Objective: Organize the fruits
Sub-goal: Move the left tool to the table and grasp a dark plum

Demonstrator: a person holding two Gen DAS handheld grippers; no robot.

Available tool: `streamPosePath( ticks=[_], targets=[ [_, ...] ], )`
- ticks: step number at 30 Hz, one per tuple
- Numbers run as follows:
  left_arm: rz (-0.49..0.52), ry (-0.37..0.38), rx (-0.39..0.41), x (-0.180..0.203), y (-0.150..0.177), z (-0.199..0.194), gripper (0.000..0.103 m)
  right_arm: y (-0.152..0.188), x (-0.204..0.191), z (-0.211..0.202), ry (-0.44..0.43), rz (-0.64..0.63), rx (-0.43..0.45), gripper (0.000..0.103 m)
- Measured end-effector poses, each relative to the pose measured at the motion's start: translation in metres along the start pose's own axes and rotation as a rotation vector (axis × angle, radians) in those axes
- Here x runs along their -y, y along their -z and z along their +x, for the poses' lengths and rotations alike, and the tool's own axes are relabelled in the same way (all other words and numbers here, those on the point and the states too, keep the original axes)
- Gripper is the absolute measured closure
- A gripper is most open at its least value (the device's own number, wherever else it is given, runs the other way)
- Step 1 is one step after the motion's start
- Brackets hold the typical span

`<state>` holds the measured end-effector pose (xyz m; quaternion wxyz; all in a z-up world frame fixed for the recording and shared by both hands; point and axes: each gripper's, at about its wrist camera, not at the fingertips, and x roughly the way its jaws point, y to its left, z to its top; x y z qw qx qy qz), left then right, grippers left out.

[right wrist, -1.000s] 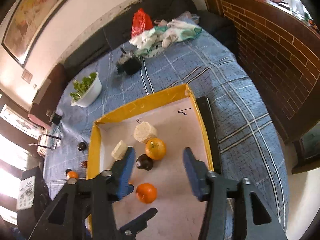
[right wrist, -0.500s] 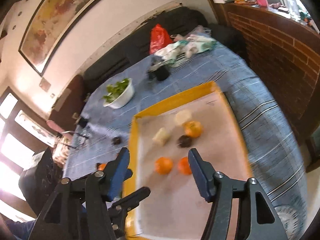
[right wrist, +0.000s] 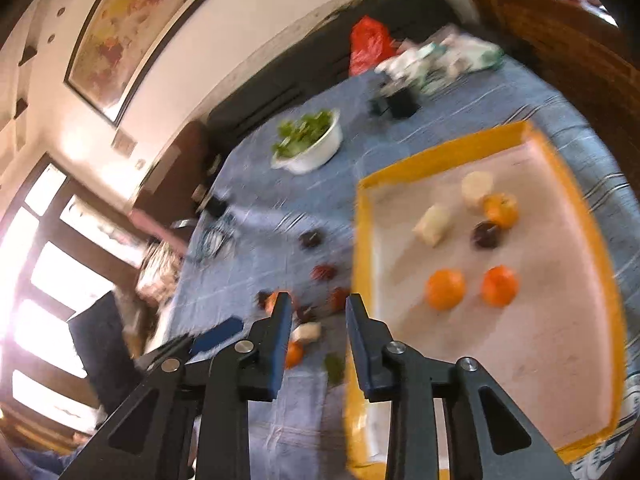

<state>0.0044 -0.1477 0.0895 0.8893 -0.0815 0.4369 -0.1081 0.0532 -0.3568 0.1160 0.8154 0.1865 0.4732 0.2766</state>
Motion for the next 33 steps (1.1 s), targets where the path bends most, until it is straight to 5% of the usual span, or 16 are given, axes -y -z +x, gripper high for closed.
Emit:
streamPosePath(
  ticks=[9,17,24,33],
  targets=[
    [-0.138,-0.094,-0.018,-0.075,0.015,-0.009,0.057,0.023,-0.032,0.045,0.088,-0.098,-0.159,0.072],
    [-0.130,-0.076,-0.076,-0.105,0.007,0.012,0.057,0.045,-0.046,0.064,0.135,-0.128,-0.217,0.072],
    [0.035,-0.039,-0.128,-0.102,-0.010,0.043,0.069,0.052,-0.044,0.056,0.167,-0.108,-0.199,0.071],
    [0.311,-0.010,-0.209,-0.090,-0.012,0.072,0.069,0.058,-0.039,0.046,0.195,-0.070,-0.181,0.071]
  ],
)
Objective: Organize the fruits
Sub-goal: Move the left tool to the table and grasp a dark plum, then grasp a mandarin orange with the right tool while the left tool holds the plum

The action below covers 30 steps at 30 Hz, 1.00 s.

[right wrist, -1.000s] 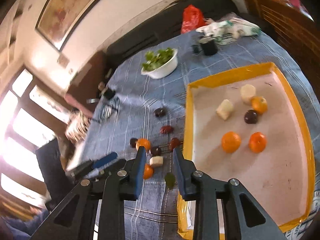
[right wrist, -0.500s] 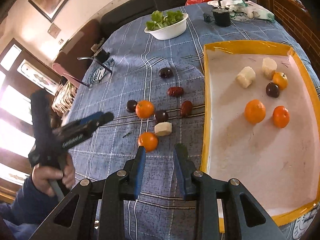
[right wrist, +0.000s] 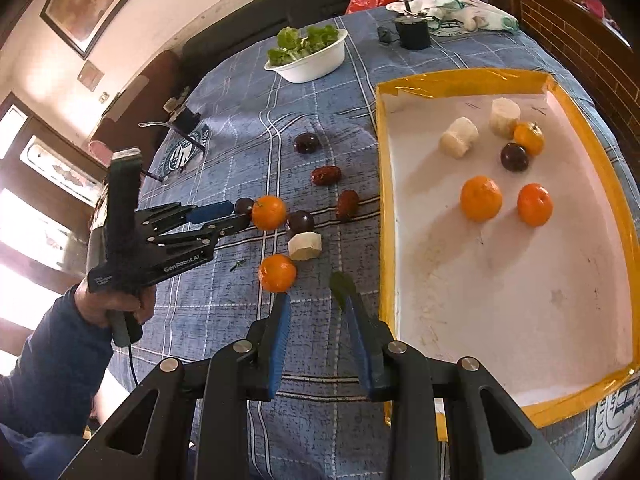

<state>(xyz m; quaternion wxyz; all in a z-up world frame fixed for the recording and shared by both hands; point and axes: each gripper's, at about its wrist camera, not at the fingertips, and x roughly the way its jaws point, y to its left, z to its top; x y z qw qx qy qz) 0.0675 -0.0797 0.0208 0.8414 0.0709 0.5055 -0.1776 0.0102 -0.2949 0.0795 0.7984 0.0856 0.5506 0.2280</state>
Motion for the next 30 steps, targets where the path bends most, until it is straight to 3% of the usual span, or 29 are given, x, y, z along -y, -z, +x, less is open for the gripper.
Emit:
streamPosePath(
  ticks=[5,14,17,30],
  targets=[
    [0.053,0.022,0.017,0.002,-0.005,0.005,0.069,0.003,-0.001,0.000,0.003,0.009,0.000,0.071],
    [0.062,0.059,0.039,0.003,-0.016,0.017,0.069,0.002,-0.012,0.009,-0.006,-0.004,-0.017,0.071],
    [0.038,0.052,0.071,0.003,-0.009,0.014,0.076,0.000,-0.015,0.015,-0.014,-0.014,-0.027,0.071],
    [-0.173,0.037,0.117,0.008,0.053,-0.030,0.076,-0.008,-0.047,0.066,-0.029,-0.097,-0.102,0.059]
  ],
)
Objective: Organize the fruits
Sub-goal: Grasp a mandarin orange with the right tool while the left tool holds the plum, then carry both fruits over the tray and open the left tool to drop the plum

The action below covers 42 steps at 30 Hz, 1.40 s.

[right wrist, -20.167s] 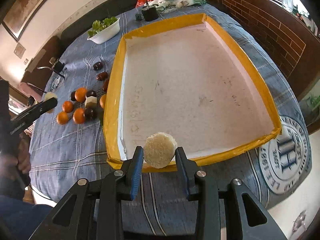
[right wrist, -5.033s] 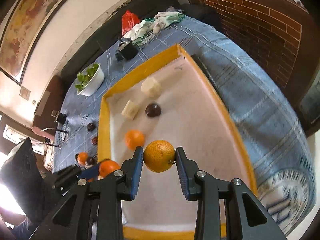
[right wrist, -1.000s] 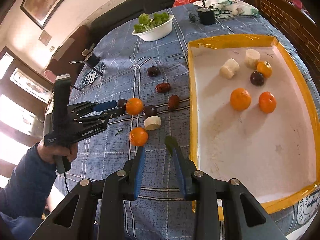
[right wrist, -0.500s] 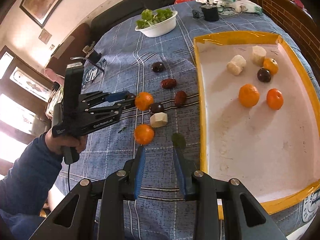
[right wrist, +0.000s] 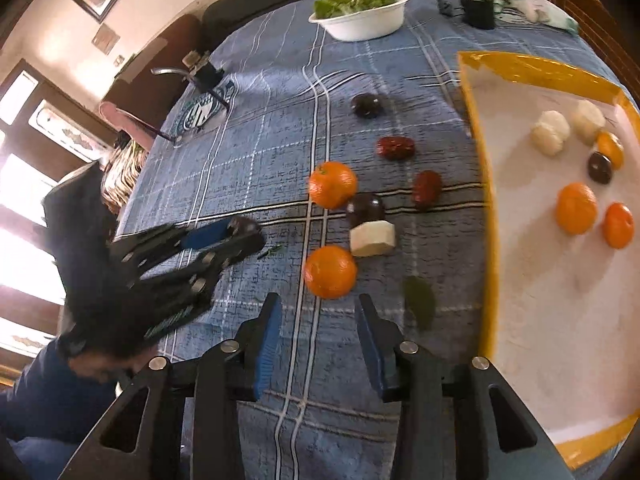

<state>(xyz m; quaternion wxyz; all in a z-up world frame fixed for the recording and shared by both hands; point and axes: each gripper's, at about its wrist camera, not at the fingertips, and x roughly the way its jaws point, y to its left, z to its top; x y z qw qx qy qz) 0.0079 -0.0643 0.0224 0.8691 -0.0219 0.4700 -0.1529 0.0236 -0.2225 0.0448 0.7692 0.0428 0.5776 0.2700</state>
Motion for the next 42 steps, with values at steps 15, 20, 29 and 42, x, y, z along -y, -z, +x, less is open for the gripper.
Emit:
streamPosePath(
  ticks=[15,20,29,42],
  targets=[
    [-0.038,-0.049,0.030,0.012,0.021,-0.036,0.076,-0.010,0.001,0.040,0.084,0.024,-0.028,0.058],
    [-0.015,-0.045,0.028,0.023,0.022,-0.036,0.076,-0.007,-0.002,0.037,0.069,0.005,-0.023,0.065],
    [0.006,-0.045,0.041,0.038,0.012,-0.036,0.076,-0.001,-0.006,0.006,0.025,-0.034,0.047,0.065],
    [0.067,-0.072,0.060,0.072,-0.008,-0.032,0.076,0.009,0.007,-0.036,0.019,-0.054,0.131,0.065]
  ],
)
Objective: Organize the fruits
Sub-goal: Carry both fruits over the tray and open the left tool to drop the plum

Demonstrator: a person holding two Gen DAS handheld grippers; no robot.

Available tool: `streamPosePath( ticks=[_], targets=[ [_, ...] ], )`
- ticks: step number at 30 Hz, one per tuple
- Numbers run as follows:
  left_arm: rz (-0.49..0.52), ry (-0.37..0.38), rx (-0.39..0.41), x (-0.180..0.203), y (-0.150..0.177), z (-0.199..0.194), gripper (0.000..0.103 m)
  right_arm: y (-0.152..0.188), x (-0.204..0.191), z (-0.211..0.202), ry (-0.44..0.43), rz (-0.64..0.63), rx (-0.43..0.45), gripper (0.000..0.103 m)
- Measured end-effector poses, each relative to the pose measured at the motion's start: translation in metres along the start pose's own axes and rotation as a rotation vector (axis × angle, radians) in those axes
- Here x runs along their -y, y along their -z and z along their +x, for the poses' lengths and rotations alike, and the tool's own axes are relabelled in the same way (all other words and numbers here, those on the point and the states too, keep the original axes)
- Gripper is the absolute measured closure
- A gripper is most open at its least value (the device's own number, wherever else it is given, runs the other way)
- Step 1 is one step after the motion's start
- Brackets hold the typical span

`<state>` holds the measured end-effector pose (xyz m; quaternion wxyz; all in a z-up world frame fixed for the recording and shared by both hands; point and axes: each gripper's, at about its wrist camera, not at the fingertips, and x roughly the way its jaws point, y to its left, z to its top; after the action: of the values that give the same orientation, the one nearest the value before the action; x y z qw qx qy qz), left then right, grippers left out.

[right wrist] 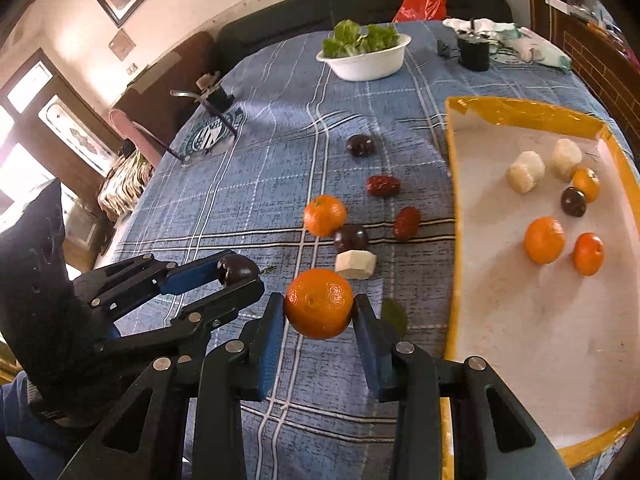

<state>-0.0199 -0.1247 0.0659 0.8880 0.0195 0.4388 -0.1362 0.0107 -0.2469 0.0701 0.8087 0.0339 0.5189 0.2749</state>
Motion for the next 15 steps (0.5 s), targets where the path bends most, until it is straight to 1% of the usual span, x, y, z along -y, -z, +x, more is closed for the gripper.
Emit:
streamPosePath(
  ticks=[5,15],
  targets=[
    [0.039,-0.021,0.009,0.017,-0.011,0.001,0.076,-0.001,0.013,-0.014,0.002,0.019,0.023,0.065],
    [0.111,-0.028,0.021,0.047,-0.031,0.004,0.076,0.002,0.044,-0.035,0.000,0.078,0.054,0.065]
  ],
)
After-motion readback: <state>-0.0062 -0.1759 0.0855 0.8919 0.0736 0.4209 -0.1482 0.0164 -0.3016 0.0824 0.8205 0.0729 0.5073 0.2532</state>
